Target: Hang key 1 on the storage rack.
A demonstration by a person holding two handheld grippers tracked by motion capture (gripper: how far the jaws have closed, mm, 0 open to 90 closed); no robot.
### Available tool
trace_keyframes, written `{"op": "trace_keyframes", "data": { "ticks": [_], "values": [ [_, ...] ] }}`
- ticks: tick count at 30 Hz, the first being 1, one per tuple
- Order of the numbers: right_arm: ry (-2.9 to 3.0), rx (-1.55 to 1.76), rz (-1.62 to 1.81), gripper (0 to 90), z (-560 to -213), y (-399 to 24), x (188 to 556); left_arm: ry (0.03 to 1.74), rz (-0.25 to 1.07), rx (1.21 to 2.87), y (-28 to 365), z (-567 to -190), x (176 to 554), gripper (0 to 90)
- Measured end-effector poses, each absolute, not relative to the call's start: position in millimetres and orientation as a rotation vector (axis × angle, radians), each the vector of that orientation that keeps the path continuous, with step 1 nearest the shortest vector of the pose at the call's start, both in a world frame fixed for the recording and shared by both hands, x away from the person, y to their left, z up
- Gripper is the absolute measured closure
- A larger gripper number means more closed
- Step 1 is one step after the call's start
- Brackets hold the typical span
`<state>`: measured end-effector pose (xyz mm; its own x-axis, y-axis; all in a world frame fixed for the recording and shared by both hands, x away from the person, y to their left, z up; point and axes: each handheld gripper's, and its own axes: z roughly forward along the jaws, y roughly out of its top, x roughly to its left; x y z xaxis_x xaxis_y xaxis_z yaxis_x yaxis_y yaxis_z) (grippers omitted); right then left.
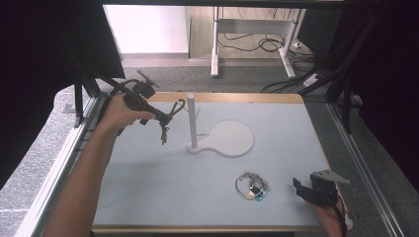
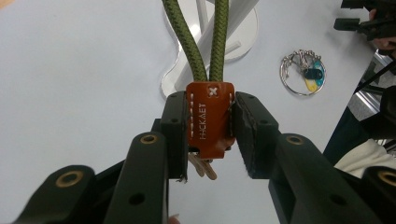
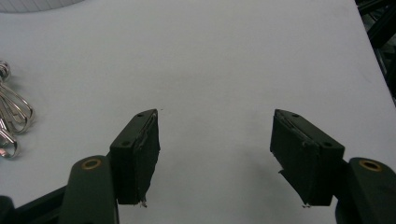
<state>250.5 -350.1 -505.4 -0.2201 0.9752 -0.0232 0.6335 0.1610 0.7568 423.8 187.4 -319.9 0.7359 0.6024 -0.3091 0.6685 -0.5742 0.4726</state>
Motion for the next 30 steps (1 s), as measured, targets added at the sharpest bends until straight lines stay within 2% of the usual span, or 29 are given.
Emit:
{"op": "trace_keyframes", "data": {
  "ticks": [21,26,28,30],
  "values": [
    [1.921,1.518,0.863,33.0,-504.7,-350.2,250.0,0.935,-0.148,2.404,164.9,-338.5,422.0,66.7],
    [1.923,1.517,0.865,33.0,-504.6,-349.8,250.0,0.924,-0.082,2.418,160.0,-344.3,419.4,66.1],
    [1.923,1.517,0.865,33.0,-504.6,-350.0,250.1,0.919,-0.067,2.415,158.3,-346.6,418.1,64.7],
    [1.922,1.518,0.865,32.9,-504.5,-350.3,249.9,0.922,-0.028,2.419,156.2,-347.4,414.7,59.2]
  ]
}}
